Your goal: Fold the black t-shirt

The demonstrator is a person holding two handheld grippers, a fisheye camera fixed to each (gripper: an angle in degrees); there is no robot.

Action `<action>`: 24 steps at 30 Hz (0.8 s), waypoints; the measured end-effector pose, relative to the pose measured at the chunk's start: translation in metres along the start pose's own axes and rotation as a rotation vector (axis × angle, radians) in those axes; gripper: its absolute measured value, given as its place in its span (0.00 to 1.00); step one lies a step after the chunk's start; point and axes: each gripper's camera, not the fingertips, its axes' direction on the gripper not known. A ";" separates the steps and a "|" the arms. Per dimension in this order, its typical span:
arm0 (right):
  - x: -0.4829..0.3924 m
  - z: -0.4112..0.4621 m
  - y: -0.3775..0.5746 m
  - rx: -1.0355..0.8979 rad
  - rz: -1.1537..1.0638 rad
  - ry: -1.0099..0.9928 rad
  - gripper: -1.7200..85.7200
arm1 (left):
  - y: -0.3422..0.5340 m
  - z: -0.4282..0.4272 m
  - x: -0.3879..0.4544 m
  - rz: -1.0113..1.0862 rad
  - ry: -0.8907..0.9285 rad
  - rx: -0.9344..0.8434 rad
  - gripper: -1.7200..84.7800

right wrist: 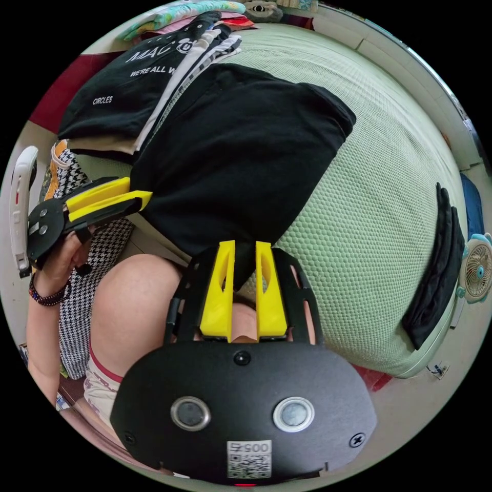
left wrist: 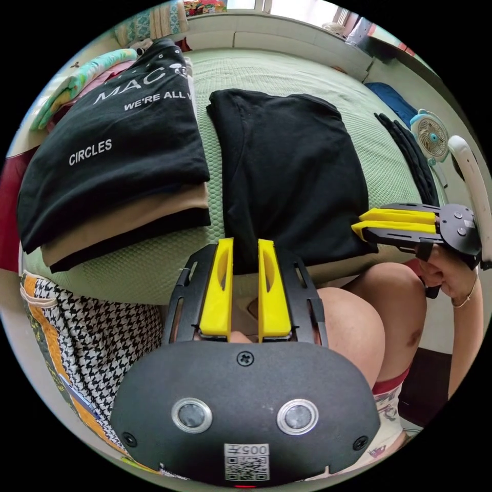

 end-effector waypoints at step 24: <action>0.091 -0.077 0.078 0.377 0.145 0.032 0.15 | 0.006 -0.039 0.014 -0.001 0.009 -0.020 0.08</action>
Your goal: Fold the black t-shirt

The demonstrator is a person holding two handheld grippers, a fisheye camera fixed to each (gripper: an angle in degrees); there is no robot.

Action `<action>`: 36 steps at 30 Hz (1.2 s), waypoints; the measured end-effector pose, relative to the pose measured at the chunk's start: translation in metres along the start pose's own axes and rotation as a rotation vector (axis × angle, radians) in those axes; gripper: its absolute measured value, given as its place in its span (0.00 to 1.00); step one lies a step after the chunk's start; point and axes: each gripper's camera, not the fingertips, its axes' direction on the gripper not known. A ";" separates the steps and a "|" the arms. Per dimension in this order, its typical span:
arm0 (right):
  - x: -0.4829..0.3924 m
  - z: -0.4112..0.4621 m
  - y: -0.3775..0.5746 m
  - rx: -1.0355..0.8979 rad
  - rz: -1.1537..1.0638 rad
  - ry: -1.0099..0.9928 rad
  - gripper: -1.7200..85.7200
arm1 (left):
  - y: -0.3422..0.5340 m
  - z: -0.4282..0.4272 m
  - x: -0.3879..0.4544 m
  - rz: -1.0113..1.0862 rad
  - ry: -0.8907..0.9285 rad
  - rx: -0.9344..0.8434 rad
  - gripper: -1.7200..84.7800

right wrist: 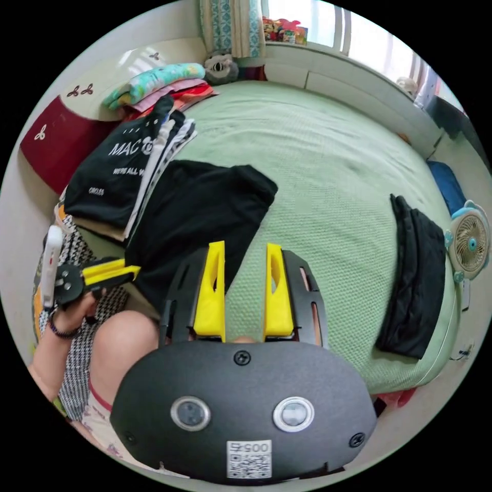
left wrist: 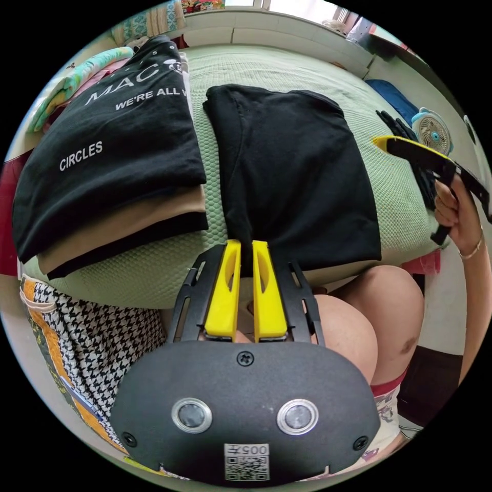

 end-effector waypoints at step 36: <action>0.065 -0.137 0.063 0.176 0.130 -0.057 0.01 | 0.097 -0.224 0.037 0.035 0.081 0.266 0.07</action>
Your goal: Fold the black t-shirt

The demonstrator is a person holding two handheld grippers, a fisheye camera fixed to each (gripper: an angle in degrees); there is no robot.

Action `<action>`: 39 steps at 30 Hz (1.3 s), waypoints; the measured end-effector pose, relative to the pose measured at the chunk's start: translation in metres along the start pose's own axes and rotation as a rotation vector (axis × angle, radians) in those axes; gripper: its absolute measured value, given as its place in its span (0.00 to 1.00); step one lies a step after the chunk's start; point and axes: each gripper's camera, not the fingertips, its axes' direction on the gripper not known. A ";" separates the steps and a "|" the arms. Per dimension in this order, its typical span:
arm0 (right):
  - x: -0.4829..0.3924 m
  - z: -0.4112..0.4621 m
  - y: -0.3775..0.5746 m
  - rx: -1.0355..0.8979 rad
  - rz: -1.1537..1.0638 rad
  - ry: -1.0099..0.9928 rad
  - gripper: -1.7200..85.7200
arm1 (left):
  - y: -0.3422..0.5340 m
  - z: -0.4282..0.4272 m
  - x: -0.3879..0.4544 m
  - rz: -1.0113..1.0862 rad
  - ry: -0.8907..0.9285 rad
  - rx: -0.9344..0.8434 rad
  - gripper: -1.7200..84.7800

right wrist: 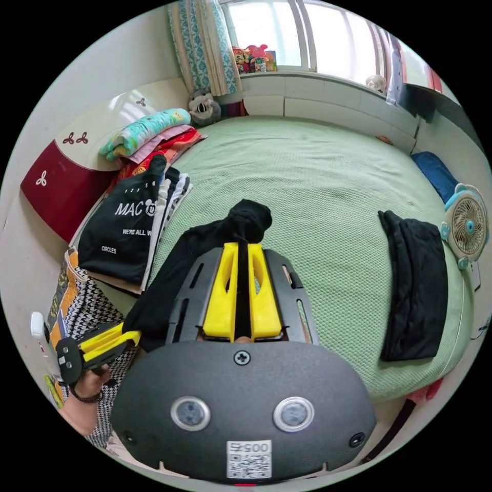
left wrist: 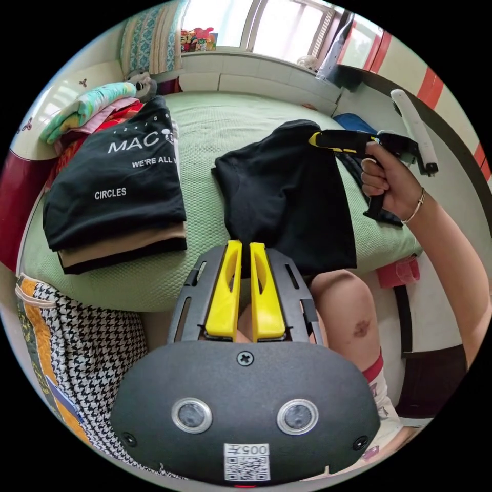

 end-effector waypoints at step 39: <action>-0.145 0.012 -0.060 -0.073 -0.169 -0.277 0.09 | -0.063 -0.104 -0.132 -0.198 -0.253 0.061 0.07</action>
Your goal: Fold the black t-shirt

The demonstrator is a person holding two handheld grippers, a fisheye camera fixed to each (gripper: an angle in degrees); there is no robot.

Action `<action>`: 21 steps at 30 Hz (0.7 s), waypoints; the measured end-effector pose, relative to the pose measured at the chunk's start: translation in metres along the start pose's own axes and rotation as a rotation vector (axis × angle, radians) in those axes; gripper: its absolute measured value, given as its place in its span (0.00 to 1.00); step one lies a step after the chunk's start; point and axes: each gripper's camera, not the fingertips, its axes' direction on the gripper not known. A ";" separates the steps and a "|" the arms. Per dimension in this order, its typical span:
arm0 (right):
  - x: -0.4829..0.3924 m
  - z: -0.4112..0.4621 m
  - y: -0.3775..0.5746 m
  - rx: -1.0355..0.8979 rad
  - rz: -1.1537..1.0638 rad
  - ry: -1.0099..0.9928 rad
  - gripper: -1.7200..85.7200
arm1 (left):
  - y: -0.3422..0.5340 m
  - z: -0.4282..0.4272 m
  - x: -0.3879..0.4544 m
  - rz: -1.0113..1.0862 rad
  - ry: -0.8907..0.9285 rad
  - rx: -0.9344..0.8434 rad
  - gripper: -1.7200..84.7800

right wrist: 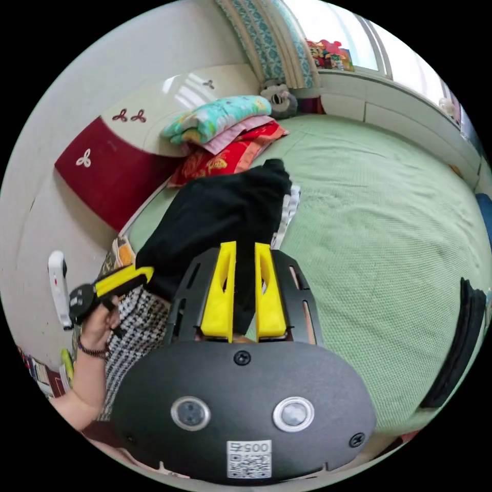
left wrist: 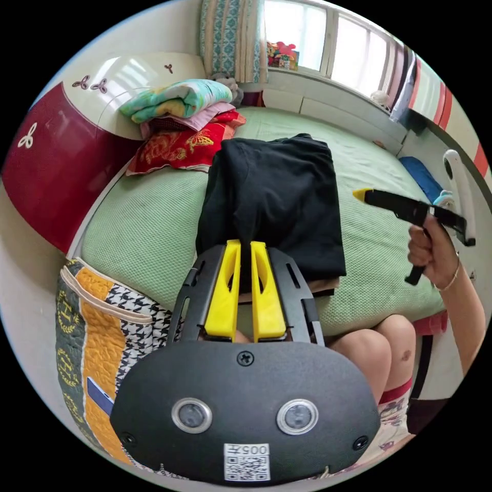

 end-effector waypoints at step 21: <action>0.085 -0.034 0.123 -0.117 -0.022 0.223 0.12 | 0.023 0.033 0.183 0.162 -0.005 -0.018 0.01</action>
